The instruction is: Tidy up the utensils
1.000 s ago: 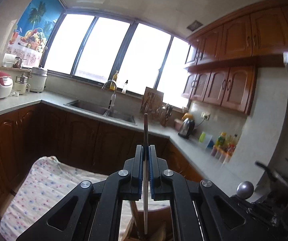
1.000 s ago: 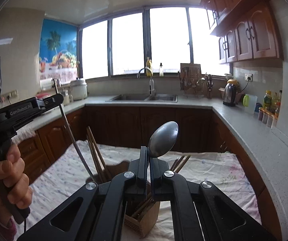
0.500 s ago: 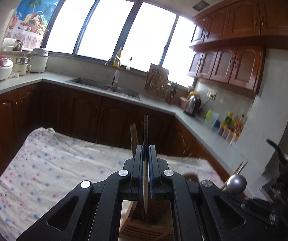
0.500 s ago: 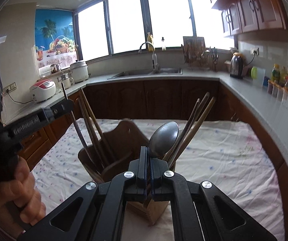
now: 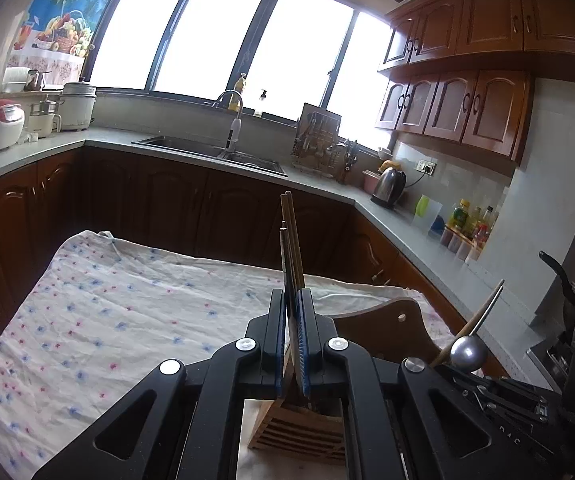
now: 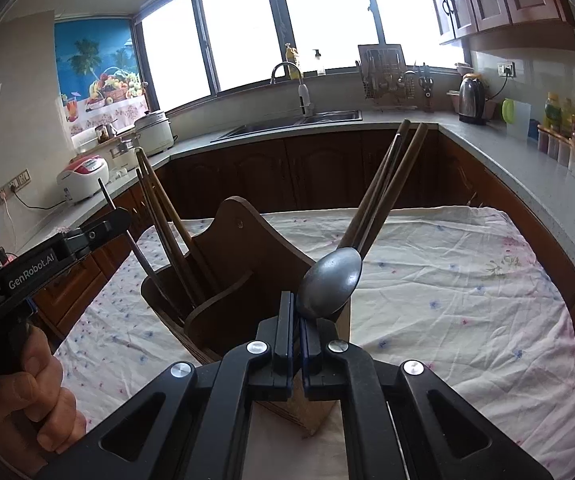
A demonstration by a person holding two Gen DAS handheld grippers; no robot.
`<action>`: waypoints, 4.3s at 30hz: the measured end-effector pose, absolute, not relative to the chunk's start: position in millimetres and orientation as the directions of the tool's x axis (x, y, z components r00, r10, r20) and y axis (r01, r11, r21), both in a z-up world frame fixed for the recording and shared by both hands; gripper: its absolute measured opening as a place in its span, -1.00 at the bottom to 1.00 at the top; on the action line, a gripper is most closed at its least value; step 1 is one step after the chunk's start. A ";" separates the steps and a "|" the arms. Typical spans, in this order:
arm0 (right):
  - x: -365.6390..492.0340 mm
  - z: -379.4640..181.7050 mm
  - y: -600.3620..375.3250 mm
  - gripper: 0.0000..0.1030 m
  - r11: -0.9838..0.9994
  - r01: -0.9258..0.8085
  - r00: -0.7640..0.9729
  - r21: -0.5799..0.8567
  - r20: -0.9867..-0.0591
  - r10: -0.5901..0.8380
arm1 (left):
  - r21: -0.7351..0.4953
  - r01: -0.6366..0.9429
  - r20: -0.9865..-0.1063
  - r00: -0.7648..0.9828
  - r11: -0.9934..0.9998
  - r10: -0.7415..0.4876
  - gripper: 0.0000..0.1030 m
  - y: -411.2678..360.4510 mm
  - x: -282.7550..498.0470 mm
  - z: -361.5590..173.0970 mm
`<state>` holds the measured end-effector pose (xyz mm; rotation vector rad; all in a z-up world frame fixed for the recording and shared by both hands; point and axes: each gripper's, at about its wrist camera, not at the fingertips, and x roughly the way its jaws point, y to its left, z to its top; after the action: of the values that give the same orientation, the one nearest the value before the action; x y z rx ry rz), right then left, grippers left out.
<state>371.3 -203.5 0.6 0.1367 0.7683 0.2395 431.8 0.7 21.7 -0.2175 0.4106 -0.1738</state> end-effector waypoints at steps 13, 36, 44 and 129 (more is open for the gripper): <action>369.9 -0.8 -205.4 -0.89 0.961 -0.151 0.687 0.231 -0.674 0.270 | -0.249 0.117 -0.385 0.899 0.961 -0.209 -0.92 1.4 432.1 21.9; 349.4 10.9 -215.8 -0.04 0.960 -0.129 0.705 0.249 -0.658 0.265 | -0.269 0.072 -0.412 0.893 0.960 -0.182 0.04 4.7 411.7 33.9; 332.9 15.1 -222.5 0.50 0.955 -0.120 0.725 0.271 -0.633 0.271 | -0.244 0.057 -0.407 0.900 0.968 -0.155 0.61 11.8 381.4 41.0; 30.1 9.2 -198.9 1.00 0.982 -0.152 0.924 0.111 -0.338 0.181 | 0.005 -0.081 -0.328 0.941 0.997 0.078 0.99 -4.1 0.3 6.1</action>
<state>30.1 -198.9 9.2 0.0833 0.3543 0.1710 0.3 -4.1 6.1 -0.0086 0.3340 0.0815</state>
